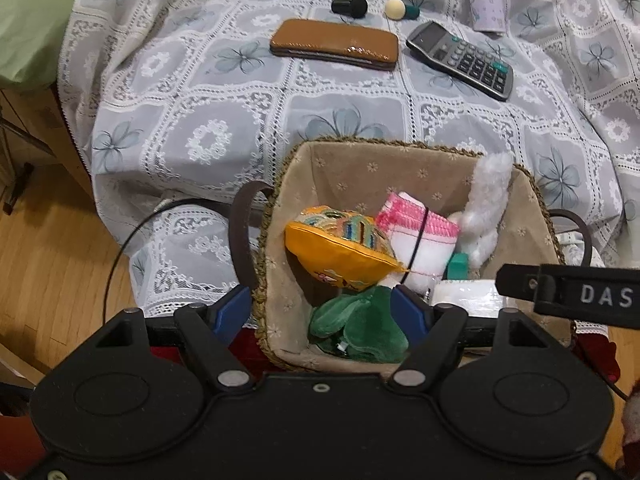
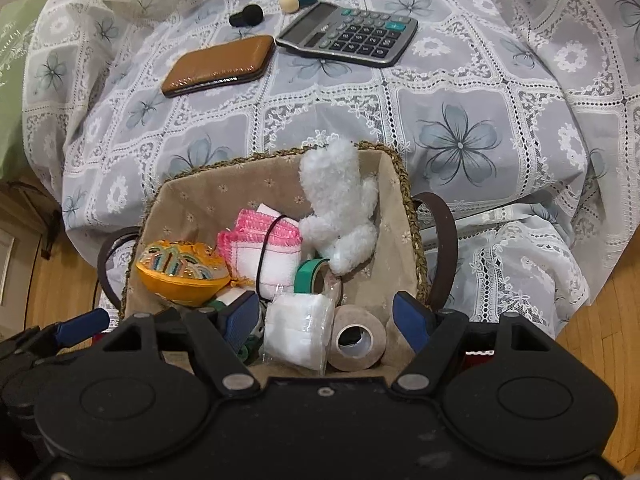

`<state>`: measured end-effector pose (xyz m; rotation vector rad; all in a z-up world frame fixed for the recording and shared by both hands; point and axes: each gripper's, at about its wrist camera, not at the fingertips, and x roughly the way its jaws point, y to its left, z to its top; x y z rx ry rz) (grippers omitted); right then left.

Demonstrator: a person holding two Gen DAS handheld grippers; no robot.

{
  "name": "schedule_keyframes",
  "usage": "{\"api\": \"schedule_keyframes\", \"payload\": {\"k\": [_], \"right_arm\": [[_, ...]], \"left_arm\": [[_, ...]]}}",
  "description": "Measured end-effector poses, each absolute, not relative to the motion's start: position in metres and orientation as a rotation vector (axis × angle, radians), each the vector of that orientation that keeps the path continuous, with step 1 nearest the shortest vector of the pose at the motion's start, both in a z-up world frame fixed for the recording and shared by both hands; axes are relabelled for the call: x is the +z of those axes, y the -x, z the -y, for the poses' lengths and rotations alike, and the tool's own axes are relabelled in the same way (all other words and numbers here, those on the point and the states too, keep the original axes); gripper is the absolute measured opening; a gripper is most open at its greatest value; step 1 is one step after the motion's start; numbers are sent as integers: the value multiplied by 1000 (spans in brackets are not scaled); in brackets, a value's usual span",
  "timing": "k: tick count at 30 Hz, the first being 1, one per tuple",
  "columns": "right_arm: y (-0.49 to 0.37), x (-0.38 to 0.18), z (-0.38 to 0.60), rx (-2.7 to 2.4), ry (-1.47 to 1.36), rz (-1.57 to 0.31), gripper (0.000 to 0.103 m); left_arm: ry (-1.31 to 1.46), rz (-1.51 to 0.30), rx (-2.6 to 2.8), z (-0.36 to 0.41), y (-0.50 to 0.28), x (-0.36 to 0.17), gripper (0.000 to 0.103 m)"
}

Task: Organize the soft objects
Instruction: 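Lift both open tools out of the basket toward the items on the cloth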

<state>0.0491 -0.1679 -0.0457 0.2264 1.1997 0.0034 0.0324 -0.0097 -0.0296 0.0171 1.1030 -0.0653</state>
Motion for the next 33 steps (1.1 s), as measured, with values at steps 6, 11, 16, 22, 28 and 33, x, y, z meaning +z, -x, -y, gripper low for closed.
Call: {"api": "schedule_keyframes", "payload": {"k": [6, 11, 16, 22, 28, 33], "right_arm": [[-67, -47, 173, -6, -231, -1223, 73], [-89, -43, 178, -9, -236, -1226, 74], [-116, -42, 180, -3, -231, -1224, 74], [-147, -40, 179, 11, -218, -1215, 75], [-171, -37, 178, 25, -199, -1195, 75], [-189, -34, 182, 27, -190, -1172, 75]], "left_arm": [[-26, -1132, -86, 8, -45, -25, 73], [-38, -1140, -94, 5, -63, -18, 73], [-56, -1147, -118, 6, -91, -14, 73], [-13, -1185, -127, 7, -129, -16, 74], [-21, -1165, -137, 11, -155, -9, 74], [-22, -1152, -140, 13, -176, -6, 74]]}}
